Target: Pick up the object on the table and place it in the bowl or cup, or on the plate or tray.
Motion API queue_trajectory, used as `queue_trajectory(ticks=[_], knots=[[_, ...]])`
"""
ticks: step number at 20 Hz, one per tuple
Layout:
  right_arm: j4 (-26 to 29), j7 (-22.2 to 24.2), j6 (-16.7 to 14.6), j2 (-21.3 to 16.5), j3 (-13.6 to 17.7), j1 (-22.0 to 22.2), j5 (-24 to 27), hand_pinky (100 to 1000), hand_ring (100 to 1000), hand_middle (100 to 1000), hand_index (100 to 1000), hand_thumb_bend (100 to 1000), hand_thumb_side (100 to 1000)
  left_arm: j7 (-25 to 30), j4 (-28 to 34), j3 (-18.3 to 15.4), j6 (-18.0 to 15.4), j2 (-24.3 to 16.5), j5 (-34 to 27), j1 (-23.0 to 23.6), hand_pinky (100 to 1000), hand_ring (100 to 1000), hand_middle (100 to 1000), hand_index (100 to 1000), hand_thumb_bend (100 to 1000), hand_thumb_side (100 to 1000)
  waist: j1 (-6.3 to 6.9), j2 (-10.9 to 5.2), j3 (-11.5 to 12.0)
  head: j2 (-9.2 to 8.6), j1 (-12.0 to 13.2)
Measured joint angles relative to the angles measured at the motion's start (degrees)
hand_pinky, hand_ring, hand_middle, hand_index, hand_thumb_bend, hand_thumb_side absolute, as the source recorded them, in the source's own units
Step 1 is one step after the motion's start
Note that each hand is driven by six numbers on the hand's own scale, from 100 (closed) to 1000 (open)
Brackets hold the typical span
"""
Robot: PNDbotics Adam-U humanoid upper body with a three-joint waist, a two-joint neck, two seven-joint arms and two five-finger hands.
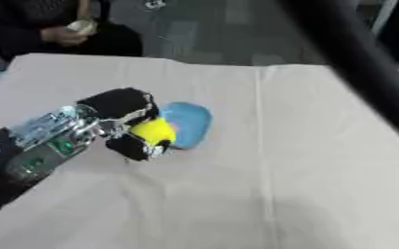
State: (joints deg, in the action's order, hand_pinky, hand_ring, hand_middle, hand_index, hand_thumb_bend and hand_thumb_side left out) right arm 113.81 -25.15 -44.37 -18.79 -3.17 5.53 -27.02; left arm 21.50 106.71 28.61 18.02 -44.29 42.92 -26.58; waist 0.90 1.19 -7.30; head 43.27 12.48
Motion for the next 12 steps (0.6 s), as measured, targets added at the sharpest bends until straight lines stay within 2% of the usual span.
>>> queue_trajectory(ticks=[3,8,12], knots=[[0.0,0.0,0.0,0.0,0.0,-0.2,0.1,165,412,451,202,100,925,-2.3,-1.9,-0.1,-0.4,0.0,1.3,-1.7,100,100,100,227,100,482,0.00,0.06,-0.5,-0.63,0.5],[0.0,0.4,-0.2,0.0,-0.3,-1.5,1.3,162,411,453,204,100,931,-8.1,-8.8,-0.4,-1.9,1.1,3.4,-4.3,100,100,100,230,100,486,-0.21,0.91,-1.8,-2.14,1.2],[0.0,1.3,-0.2,0.0,-0.6,-3.1,3.0,159,409,455,203,100,939,-12.6,-14.7,-0.5,-3.4,1.9,5.4,-6.1,100,100,100,233,100,490,-0.40,1.82,-3.1,-4.02,2.0]])
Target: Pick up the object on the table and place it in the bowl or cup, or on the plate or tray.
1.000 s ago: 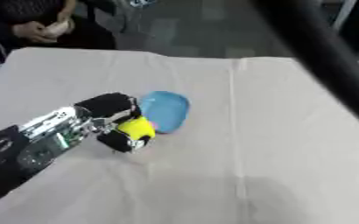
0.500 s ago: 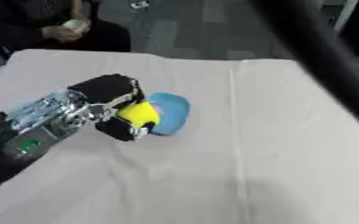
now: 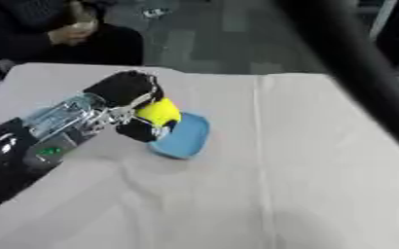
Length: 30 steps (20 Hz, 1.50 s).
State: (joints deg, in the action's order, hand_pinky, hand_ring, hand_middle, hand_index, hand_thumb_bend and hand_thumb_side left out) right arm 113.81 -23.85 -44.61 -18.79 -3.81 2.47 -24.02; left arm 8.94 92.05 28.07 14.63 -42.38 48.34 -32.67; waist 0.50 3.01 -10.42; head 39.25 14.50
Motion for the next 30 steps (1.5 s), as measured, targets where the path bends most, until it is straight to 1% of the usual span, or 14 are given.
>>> queue_trajectory(ticks=[6,11,15,17,18,19,20,22,24,25,26,28,29,30], knots=[[0.0,2.1,0.1,0.1,-0.5,-2.8,3.4,155,407,458,209,100,942,-4.9,-6.6,-0.6,-2.2,0.2,2.0,-1.8,100,100,100,236,100,499,-0.44,1.89,-2.0,-2.65,1.4],[0.0,3.9,0.0,0.1,-0.7,-5.3,6.7,156,406,459,221,100,947,-8.4,-10.2,-1.2,-4.5,0.6,2.4,-2.7,100,100,100,259,100,502,-0.28,3.42,-3.9,-3.33,2.9],[0.0,5.2,-0.1,0.0,-0.2,-6.8,9.6,160,406,459,241,100,937,-10.7,-11.6,-1.2,-7.0,1.4,0.9,-2.7,100,100,100,285,100,526,0.42,3.80,-5.0,-3.37,3.3],[0.0,5.8,-0.3,-0.3,0.3,-7.2,11.1,162,406,459,249,100,932,-10.8,-12.1,-0.9,-8.3,1.7,0.1,-2.7,100,100,237,375,100,596,0.60,3.80,-5.3,-3.37,3.5],[0.0,6.1,-0.4,-0.6,0.6,-7.3,11.8,162,406,459,250,100,930,-9.8,-12.5,-0.6,-8.8,1.7,-0.1,-2.6,100,121,342,438,100,686,0.67,3.80,-5.5,-3.36,3.5],[0.0,6.4,-0.5,-0.8,0.9,-7.4,12.5,162,406,459,250,100,930,-8.0,-12.8,-0.2,-9.0,1.7,-0.3,-2.5,100,100,319,422,100,666,0.78,3.79,-5.5,-3.36,3.6],[0.0,6.6,-0.6,-1.1,1.2,-7.4,13.1,163,406,459,252,100,928,-5.3,-13.2,0.2,-9.0,1.7,-0.5,-2.4,177,286,439,510,100,784,0.84,3.79,-5.5,-3.35,3.6],[0.0,7.2,-0.8,-1.5,1.7,-7.4,14.2,164,407,459,252,100,927,2.4,-13.7,1.0,-8.1,1.7,-0.9,-1.9,236,331,449,520,100,822,0.86,3.65,-5.4,-3.31,3.6],[0.0,7.6,-1.0,-1.6,2.2,-7.4,15.1,164,407,458,252,100,925,11.8,-13.6,1.5,-6.4,1.6,-1.1,-1.5,337,437,524,583,100,881,0.86,3.31,-5.2,-3.27,3.6],[0.0,7.8,-1.1,-1.7,2.5,-7.1,15.4,164,407,458,249,100,926,16.5,-13.3,1.7,-5.4,1.6,-1.1,-1.5,425,528,604,643,100,929,0.85,3.13,-5.1,-3.26,3.6],[0.0,8.0,-1.1,-1.8,2.6,-6.9,15.6,164,407,458,246,100,926,20.9,-12.7,1.7,-4.3,1.5,-1.1,-1.5,499,606,676,686,132,949,0.84,2.98,-5.0,-3.25,3.6],[0.0,8.3,-1.3,-1.9,2.9,-6.5,15.9,163,407,458,243,100,927,28.0,-10.6,1.6,-2.4,0.9,-1.0,-1.5,619,717,758,742,246,936,0.82,2.54,-4.7,-3.24,3.6],[0.0,8.4,-1.3,-2.0,2.9,-6.4,15.9,163,407,458,240,100,928,30.5,-9.5,1.6,-1.8,0.6,-0.9,-1.4,692,782,807,781,314,930,0.78,2.47,-4.6,-3.24,3.5],[0.0,8.5,-1.4,-2.0,3.0,-6.2,15.9,163,407,458,240,100,928,32.1,-8.3,1.6,-1.4,0.3,-0.7,-1.1,729,813,832,803,348,932,0.73,2.46,-4.4,-3.24,3.4]])
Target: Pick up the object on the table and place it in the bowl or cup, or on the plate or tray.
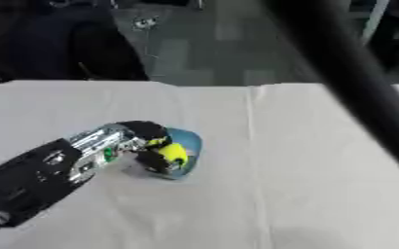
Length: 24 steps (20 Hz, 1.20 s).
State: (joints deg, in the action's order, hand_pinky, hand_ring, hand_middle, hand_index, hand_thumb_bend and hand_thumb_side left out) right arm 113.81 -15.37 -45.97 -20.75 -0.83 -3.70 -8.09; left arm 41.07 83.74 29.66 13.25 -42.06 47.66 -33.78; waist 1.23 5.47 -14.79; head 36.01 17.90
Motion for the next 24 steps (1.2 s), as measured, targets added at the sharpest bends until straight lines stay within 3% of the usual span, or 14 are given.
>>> queue_trajectory(ticks=[2,8,12,13,16,20,24], knots=[[0.0,0.2,0.0,0.0,0.1,0.3,0.0,162,407,458,237,100,929,1.2,2.7,-0.3,0.3,-0.6,0.6,0.4,852,907,909,865,437,946,-0.13,-0.04,0.4,0.00,-0.1],[0.0,0.2,0.0,0.0,0.2,1.3,-1.0,162,408,457,228,100,930,-3.6,11.0,-3.0,0.6,-2.8,1.7,1.7,889,932,947,910,462,958,-0.24,-0.64,1.4,-0.02,-0.5],[0.0,-0.3,0.1,0.0,0.2,2.1,-2.0,162,408,457,227,100,930,-8.0,17.4,-5.4,1.6,-4.8,1.2,4.0,861,905,931,898,432,971,-0.33,-0.87,2.3,-0.12,-1.2],[0.0,-0.5,0.2,0.0,0.2,2.3,-2.3,160,408,457,219,100,933,-9.0,20.0,-6.2,1.9,-5.5,0.6,5.2,794,855,901,876,414,976,-0.33,-0.98,2.7,-0.12,-1.4],[0.0,-1.0,0.4,0.1,0.2,3.2,-3.6,159,408,456,213,100,935,-13.0,26.8,-8.9,2.4,-7.1,-3.5,8.9,780,843,893,868,409,981,-0.35,-1.46,3.7,-0.12,-2.3],[0.0,-2.2,0.7,0.7,0.2,4.7,-6.1,158,409,456,205,100,938,-22.6,29.6,-12.6,-1.0,-8.3,-8.9,14.2,713,790,871,848,411,956,-0.67,-1.86,5.4,0.00,-4.2],[0.0,-4.1,1.4,1.7,0.2,6.4,-9.3,154,409,455,193,100,946,-35.7,29.9,-17.5,-4.4,-7.7,-13.1,21.3,618,719,834,820,413,913,-1.37,-2.36,7.8,0.54,-6.0]])
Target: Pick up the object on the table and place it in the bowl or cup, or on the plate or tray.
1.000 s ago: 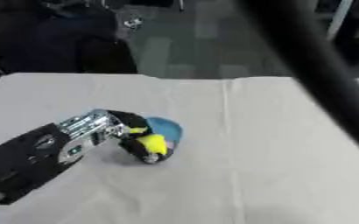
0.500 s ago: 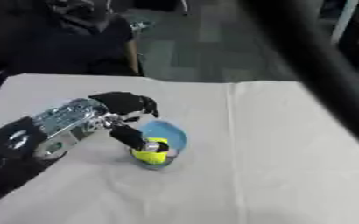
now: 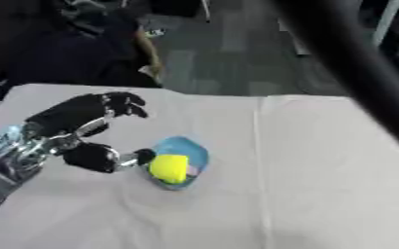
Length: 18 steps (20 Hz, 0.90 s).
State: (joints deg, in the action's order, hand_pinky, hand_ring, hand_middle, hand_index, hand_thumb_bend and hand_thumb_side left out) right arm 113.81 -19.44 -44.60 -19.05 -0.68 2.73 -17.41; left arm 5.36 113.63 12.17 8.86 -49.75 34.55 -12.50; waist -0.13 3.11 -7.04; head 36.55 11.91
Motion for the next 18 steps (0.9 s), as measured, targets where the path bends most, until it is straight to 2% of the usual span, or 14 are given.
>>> queue_trajectory(ticks=[4,7,9,14,18], knots=[[0.0,-2.1,1.1,1.8,-0.7,2.6,-4.7,149,410,454,170,100,953,-12.9,0.0,-3.9,-1.8,3.8,-4.4,5.0,562,670,812,804,409,887,-0.76,-1.04,2.9,1.12,-2.4],[0.0,-3.8,2.0,3.4,-1.8,4.8,-9.1,145,410,452,164,100,945,-20.0,0.1,-5.6,-3.8,7.3,-7.1,6.0,555,650,805,802,431,896,-1.44,-1.75,4.4,1.76,-3.9],[0.0,-5.1,2.7,4.5,-2.7,5.6,-12.0,143,410,452,158,100,955,-23.5,0.1,-6.3,-6.9,10.0,-7.9,6.0,554,642,796,800,434,854,-2.14,-1.83,5.1,1.91,-5.1],[0.0,-8.1,4.3,6.6,-5.4,6.5,-18.4,141,410,453,155,100,956,-29.2,0.1,-6.8,-16.1,16.5,-8.2,4.9,578,654,783,792,438,844,-2.79,-1.82,5.9,1.21,-7.0],[0.0,-9.9,5.2,6.9,-7.1,6.6,-21.0,143,410,452,160,100,952,-30.8,0.2,-6.5,-22.9,18.2,-6.7,5.0,587,662,783,788,427,847,-2.99,-1.82,6.1,-0.15,-7.4]])
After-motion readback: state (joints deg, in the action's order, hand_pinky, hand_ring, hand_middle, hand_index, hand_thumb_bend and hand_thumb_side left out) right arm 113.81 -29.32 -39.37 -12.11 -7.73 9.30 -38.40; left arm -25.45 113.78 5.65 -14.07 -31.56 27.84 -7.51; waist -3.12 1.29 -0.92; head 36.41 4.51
